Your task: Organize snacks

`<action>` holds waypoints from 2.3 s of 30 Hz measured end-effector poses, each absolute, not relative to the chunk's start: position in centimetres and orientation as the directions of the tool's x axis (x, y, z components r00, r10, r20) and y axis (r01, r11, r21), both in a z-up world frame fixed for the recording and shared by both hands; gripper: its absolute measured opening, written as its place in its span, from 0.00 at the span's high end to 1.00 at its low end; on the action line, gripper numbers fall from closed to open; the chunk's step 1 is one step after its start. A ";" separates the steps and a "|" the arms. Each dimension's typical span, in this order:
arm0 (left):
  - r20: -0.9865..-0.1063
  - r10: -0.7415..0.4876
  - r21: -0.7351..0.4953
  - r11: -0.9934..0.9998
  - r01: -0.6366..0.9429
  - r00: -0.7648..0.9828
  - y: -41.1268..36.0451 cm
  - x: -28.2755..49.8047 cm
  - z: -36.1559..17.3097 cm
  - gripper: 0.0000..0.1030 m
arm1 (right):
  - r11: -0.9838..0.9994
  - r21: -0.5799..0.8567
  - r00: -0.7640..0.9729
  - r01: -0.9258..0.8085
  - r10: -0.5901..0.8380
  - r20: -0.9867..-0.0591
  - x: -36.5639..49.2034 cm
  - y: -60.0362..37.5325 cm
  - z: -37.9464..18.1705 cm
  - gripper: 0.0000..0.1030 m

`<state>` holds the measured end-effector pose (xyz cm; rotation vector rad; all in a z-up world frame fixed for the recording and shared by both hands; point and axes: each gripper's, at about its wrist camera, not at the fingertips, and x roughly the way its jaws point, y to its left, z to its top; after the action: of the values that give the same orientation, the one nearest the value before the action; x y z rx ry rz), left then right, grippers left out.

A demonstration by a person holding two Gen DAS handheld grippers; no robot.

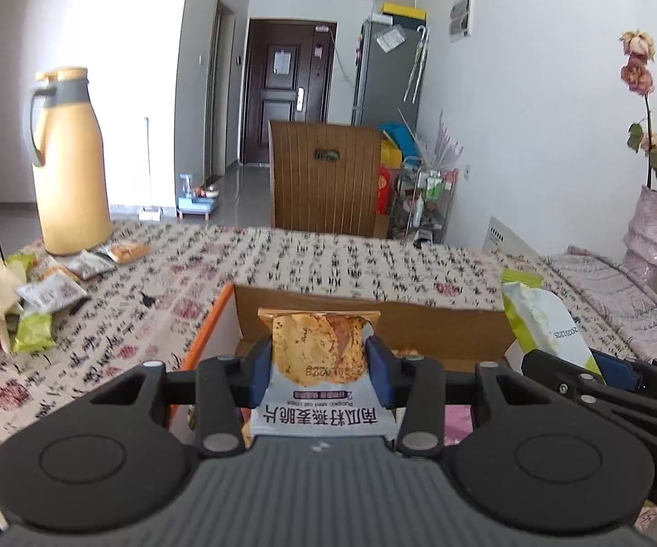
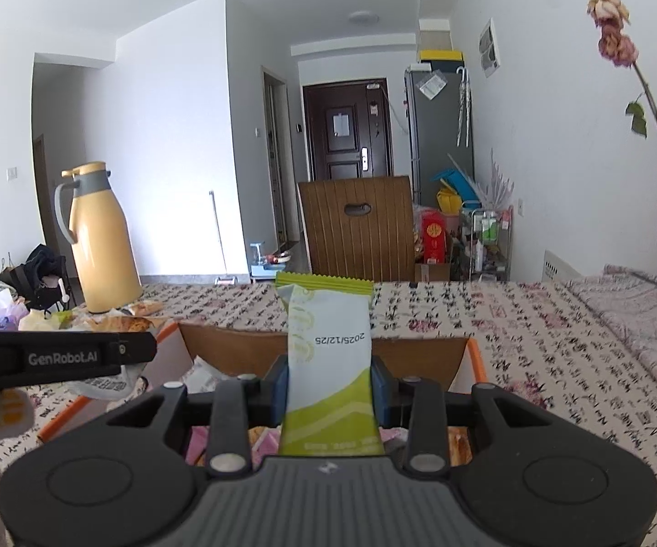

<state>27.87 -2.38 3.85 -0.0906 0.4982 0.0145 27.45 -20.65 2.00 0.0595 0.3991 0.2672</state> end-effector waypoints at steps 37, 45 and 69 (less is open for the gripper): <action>-0.377 0.034 -0.073 0.995 -0.066 0.926 -1.4 19.2 6.9 0.00 | 0.981 0.118 0.909 -0.155 0.188 -0.372 21.3 -22.4 3.3 0.00; -0.391 0.039 -0.043 0.997 -0.060 0.920 -1.1 13.5 6.2 0.00 | 0.978 0.111 0.893 -0.178 0.208 -0.400 15.2 -21.8 2.4 0.00; -0.492 -0.008 -0.013 1.000 0.002 0.870 -0.6 3.2 0.6 0.00 | 0.980 0.105 0.853 -0.170 0.200 -0.483 3.6 -22.9 -1.2 0.00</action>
<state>3.19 -0.57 0.55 -0.0118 0.5146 -0.0050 3.59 -22.86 -1.25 0.0590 0.5143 0.1947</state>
